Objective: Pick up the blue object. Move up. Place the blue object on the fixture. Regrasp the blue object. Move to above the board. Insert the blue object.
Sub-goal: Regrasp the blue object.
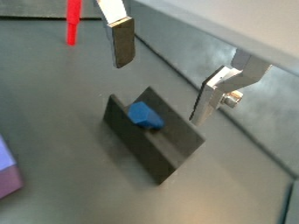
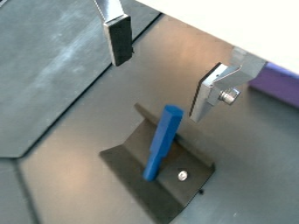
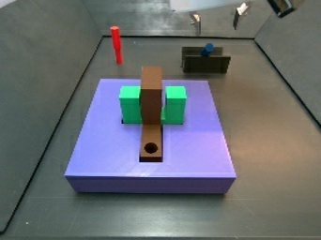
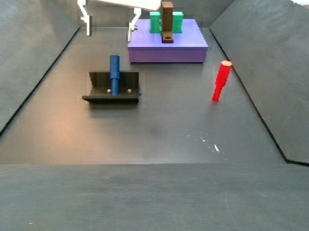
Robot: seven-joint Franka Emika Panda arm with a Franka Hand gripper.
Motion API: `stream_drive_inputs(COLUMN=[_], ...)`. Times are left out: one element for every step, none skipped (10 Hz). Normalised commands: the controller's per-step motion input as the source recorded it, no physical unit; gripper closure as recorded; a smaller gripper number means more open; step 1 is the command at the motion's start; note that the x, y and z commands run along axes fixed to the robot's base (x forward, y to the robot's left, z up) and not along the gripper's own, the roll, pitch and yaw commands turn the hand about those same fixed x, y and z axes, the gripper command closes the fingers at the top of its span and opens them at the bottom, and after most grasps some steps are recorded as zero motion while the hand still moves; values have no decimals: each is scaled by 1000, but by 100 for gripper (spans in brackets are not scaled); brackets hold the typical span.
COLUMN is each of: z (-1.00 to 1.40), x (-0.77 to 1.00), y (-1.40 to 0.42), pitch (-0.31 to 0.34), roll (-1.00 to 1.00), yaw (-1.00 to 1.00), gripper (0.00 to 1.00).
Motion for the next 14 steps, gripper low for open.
stream_drive_inputs(z=[0, -37, -69, -80, -311, -420, -586, -429, -23, -229, -177, -171, -97, -151], x=[-60, -71, -77, -40, 126, 294, 509, 249, 0, -43, -37, 0, 31, 11], y=[0, 0, 0, 0, 83, 6, 0, -46, 0, 23, 3, 0, 0, -26], pitch=[-234, -243, -251, -243, -100, 0, 114, 54, 0, 0, 54, 100, 100, 120], roll=[1000, 1000, 1000, 1000, 857, 646, 360, 129, 0, 0, 143, 214, 203, 357], yaw=[197, 209, 220, 260, 289, 229, 123, 49, 0, 0, -83, -154, -129, -134], gripper=[0, 0, 0, 0, 0, 0, 0, 0, 0, 0, 0, 0, 0, 0])
